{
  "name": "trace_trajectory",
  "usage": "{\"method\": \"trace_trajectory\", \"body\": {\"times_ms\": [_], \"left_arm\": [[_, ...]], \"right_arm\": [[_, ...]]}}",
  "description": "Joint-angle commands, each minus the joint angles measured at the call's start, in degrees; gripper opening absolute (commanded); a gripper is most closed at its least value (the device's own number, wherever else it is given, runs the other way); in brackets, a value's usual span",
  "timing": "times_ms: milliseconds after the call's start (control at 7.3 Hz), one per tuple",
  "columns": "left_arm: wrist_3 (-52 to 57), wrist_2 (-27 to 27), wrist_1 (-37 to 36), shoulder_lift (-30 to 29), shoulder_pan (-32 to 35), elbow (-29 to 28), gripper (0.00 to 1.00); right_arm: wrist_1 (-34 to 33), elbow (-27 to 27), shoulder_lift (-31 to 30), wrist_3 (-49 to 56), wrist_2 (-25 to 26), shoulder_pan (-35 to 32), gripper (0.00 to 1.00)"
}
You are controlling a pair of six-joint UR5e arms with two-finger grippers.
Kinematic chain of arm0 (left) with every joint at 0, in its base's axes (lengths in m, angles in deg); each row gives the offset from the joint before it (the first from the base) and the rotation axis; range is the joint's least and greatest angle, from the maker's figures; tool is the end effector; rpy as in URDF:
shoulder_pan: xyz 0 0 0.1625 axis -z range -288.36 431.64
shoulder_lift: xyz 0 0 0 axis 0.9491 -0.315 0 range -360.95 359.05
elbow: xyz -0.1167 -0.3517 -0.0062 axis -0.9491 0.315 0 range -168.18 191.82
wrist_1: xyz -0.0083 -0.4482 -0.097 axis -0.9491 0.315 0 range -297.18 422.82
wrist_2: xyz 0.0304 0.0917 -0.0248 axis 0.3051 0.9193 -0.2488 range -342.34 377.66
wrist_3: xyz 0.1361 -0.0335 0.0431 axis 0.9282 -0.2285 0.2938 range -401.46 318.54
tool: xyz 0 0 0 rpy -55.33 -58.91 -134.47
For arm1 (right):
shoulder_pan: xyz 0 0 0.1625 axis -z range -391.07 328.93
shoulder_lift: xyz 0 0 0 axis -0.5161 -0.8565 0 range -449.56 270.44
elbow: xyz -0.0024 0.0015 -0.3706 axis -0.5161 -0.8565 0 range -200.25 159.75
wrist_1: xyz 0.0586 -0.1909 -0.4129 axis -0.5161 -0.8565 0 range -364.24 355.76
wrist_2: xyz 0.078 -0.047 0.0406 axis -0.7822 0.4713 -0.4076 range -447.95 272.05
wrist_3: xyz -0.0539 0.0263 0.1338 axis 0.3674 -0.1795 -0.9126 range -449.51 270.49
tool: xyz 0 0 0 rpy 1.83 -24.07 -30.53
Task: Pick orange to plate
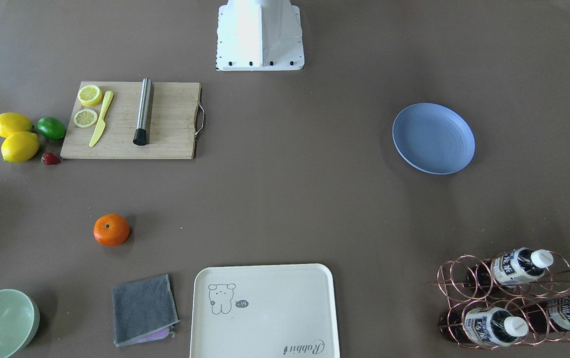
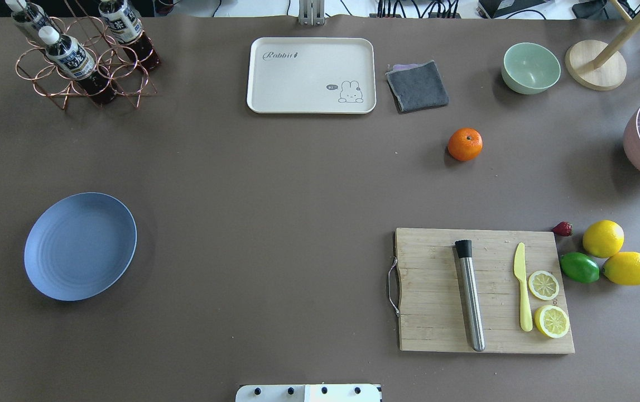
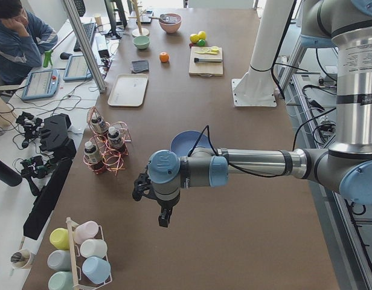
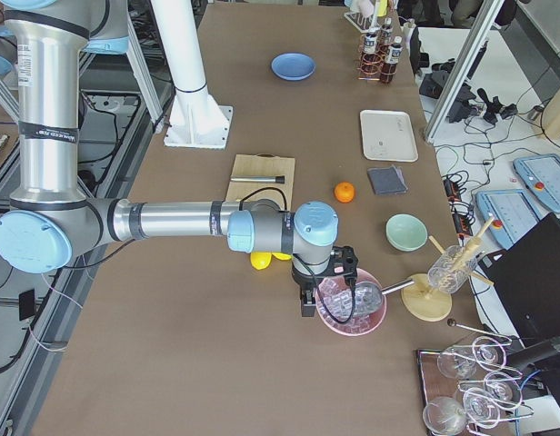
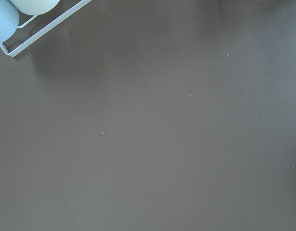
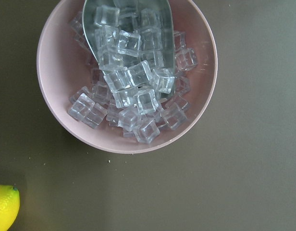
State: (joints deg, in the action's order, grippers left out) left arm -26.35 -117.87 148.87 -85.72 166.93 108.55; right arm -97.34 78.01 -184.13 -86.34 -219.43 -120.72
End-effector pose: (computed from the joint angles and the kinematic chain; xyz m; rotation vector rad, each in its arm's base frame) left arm -0.0746 -0.4953 0.6270 0.1009 0.7898 0.1453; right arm 0.0329 -0.5095 0.6125 0.0276 -0.7237 -0.0625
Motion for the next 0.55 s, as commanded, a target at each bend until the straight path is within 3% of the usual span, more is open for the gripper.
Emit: {"method": "trace_trajectory", "body": {"times_ms": [0,411], "left_arm": [[0.09,-0.17,0.00,1.35,0.16,1.18,0.98],[0.09,0.00,0.00,1.28,0.24,1.80,0.98]], "right_arm": [[0.02,0.00,0.00,0.00,0.00,0.00,1.00],[0.02,0.00,0.00,0.00,0.00,0.00,1.00]]}}
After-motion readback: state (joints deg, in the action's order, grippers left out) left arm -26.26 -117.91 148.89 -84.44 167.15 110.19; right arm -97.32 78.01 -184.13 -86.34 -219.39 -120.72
